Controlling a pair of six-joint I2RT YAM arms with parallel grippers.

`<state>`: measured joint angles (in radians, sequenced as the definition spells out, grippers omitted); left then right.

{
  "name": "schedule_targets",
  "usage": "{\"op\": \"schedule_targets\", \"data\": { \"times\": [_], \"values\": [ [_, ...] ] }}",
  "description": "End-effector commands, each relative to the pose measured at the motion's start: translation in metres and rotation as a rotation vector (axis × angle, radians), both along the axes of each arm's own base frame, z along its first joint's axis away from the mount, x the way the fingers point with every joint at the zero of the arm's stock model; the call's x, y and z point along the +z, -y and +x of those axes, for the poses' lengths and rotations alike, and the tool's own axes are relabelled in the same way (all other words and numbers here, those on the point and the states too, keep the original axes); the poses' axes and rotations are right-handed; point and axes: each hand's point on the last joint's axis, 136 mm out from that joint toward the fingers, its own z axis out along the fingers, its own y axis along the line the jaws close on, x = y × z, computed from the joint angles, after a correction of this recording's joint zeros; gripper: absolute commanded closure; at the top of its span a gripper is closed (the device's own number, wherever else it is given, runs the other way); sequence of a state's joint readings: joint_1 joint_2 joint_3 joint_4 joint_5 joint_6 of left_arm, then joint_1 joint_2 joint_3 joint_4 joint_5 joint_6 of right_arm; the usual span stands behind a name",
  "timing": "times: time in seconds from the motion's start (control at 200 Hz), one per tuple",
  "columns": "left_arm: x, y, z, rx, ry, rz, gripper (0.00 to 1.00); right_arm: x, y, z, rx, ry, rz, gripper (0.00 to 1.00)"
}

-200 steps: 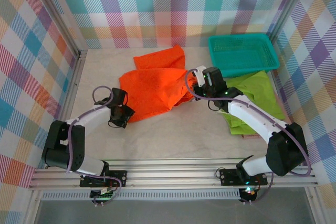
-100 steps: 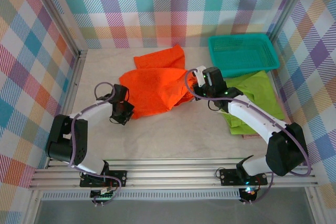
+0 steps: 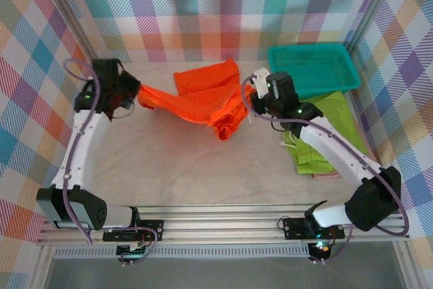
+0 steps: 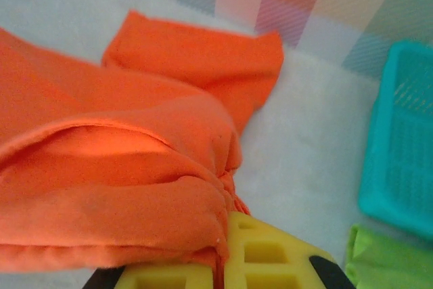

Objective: Fold and stack the shorts

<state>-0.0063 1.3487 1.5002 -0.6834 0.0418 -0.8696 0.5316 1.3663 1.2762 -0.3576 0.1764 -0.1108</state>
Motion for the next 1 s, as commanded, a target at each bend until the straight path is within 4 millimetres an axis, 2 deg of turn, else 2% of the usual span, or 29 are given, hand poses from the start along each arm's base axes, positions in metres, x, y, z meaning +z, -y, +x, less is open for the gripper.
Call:
{"op": "schedule_targets", "data": {
  "times": [0.0,0.175,0.31,0.425,0.47,0.53,0.63,0.715,0.76,0.765,0.78,0.915,0.995],
  "values": [
    [0.045,-0.021,-0.014,0.001,0.038,0.077,1.00,0.057,0.003,0.008,0.015,0.134,-0.028,1.00],
    [0.130,-0.043,-0.018,0.039,0.195,0.113,1.00,0.127,0.002,0.015,0.027,0.259,-0.017,1.00],
    [0.192,-0.053,-0.037,0.070,0.331,0.177,1.00,0.166,0.000,0.005,0.064,0.314,0.013,1.00],
    [0.230,-0.054,-0.057,0.082,0.430,0.220,1.00,0.176,0.001,-0.008,0.091,0.328,0.037,1.00],
    [0.238,-0.051,-0.064,0.071,0.461,0.228,1.00,0.170,0.001,-0.011,0.102,0.313,0.034,1.00],
    [0.240,-0.046,-0.070,0.044,0.483,0.234,1.00,0.156,0.000,-0.015,0.120,0.283,0.023,1.00],
    [0.218,-0.035,-0.072,-0.032,0.475,0.249,1.00,0.109,-0.001,-0.019,0.134,0.178,-0.008,1.00],
    [0.174,-0.029,-0.075,-0.071,0.424,0.233,1.00,0.067,-0.001,-0.023,0.126,0.067,-0.009,1.00],
    [0.143,-0.026,-0.076,-0.090,0.380,0.215,1.00,0.044,-0.002,-0.028,0.127,0.006,-0.003,1.00],
    [0.133,-0.026,-0.074,-0.091,0.361,0.210,1.00,0.042,-0.002,-0.029,0.128,0.000,-0.001,1.00],
    [0.125,-0.024,-0.076,-0.096,0.350,0.201,1.00,0.036,-0.002,-0.030,0.126,-0.019,0.004,1.00],
    [0.011,-0.022,-0.083,-0.091,0.131,0.115,1.00,-0.023,-0.009,-0.046,0.123,-0.212,0.069,1.00],
    [-0.045,-0.020,-0.084,-0.083,0.027,0.073,1.00,-0.054,-0.017,-0.049,0.127,-0.324,0.093,1.00]
  ]
}}
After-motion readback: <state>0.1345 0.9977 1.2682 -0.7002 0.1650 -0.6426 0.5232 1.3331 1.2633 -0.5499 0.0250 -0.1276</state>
